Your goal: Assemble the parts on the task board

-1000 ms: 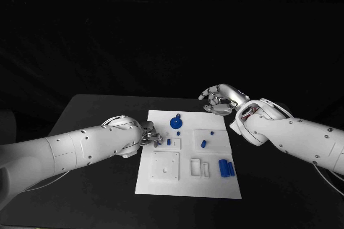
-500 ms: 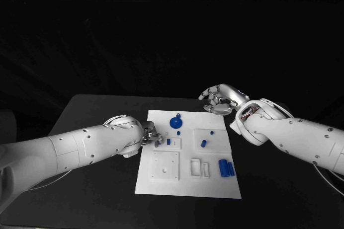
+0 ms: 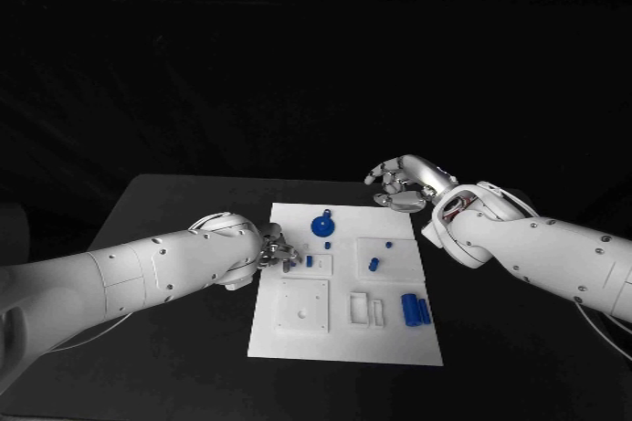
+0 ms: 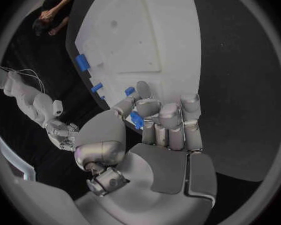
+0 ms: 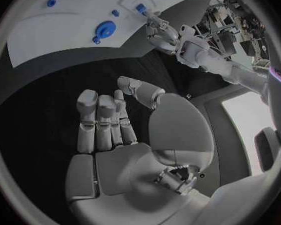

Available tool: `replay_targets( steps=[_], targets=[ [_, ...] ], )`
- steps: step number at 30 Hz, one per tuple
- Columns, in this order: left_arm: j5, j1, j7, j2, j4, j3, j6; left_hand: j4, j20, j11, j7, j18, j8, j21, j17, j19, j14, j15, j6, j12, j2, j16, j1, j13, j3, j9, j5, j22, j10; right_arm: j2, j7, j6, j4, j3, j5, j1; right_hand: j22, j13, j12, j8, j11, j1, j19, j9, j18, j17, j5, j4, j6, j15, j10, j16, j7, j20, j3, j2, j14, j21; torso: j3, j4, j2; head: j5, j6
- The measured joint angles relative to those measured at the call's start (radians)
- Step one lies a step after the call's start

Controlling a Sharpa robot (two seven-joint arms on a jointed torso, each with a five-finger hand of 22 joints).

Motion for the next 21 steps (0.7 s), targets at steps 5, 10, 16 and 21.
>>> replay_targets(
  steps=[5, 10, 16, 21],
  targets=[
    [0.000, 0.000, -0.005, -0.003, -0.004, 0.000, -0.003, 0.047, 0.001, 0.000, 0.002, 0.000, 0.000, -0.004, 0.000, -0.001, -0.006, -0.005, -0.002, -0.007, -0.091, -0.007, -0.029, -0.007, 0.000, 0.000, -0.035, 0.000, 0.000, -0.001, 0.000, 0.000, 0.000, 0.000, 0.000, 0.000, 0.000, 0.000, 0.000, 0.000, 0.000, 0.000, 0.000, -0.001, 0.000, 0.000, 0.000, -0.003, 0.000, 0.000, 0.000, 0.000, 0.000, 0.000, -0.003, 0.000, 0.000, 0.000, -0.0002, 0.0004, 0.000, 0.000, 0.000],
    [-0.001, 0.000, -0.008, -0.009, -0.004, -0.001, -0.008, 0.102, 0.001, 0.000, 0.002, 0.000, 0.000, -0.006, 0.000, -0.001, -0.006, -0.006, -0.009, -0.014, -0.157, -0.007, -0.021, -0.012, 0.040, 0.003, -0.035, 0.000, 0.000, -0.001, 0.000, 0.000, 0.000, 0.000, 0.000, 0.000, 0.000, -0.001, 0.000, 0.000, 0.002, -0.003, 0.000, -0.002, 0.000, -0.001, 0.004, 0.000, 0.000, 0.000, -0.002, 0.000, 0.000, 0.000, -0.005, -0.003, 0.000, 0.000, -0.0007, 0.0003, 0.000, 0.000, 0.001],
    [0.003, -0.001, -0.008, -0.016, -0.002, 0.000, -0.030, 0.162, 0.001, 0.009, 0.009, 0.000, 0.000, -0.006, -0.003, -0.001, -0.012, -0.012, -0.023, -0.025, -0.216, -0.015, -0.012, -0.018, 0.066, 0.007, -0.035, 0.000, -0.002, -0.002, 0.000, 0.000, 0.000, 0.000, 0.000, 0.000, 0.000, -0.001, 0.000, 0.000, 0.004, -0.004, 0.000, -0.002, 0.000, -0.001, 0.004, 0.000, 0.000, 0.000, -0.004, 0.000, 0.000, 0.000, -0.005, -0.004, 0.000, 0.000, -0.0012, 0.0004, 0.000, -0.002, 0.002],
    [0.027, -0.001, 0.013, -0.026, 0.006, 0.008, -0.086, 0.199, 0.011, 0.038, 0.034, 0.000, -0.044, -0.030, -0.026, -0.043, -0.061, -0.010, -0.101, -0.076, -0.237, -0.061, -0.003, -0.041, 0.061, -0.006, -0.035, -0.001, -0.047, -0.002, 0.000, 0.000, -0.001, 0.000, 0.000, 0.000, 0.000, -0.001, -0.001, 0.000, 0.004, -0.004, 0.000, -0.002, 0.000, -0.001, 0.008, 0.000, -0.001, 0.000, -0.004, 0.000, 0.001, 0.000, -0.005, -0.004, 0.000, 0.000, -0.0019, 0.0005, 0.000, -0.003, 0.003]
  ],
)
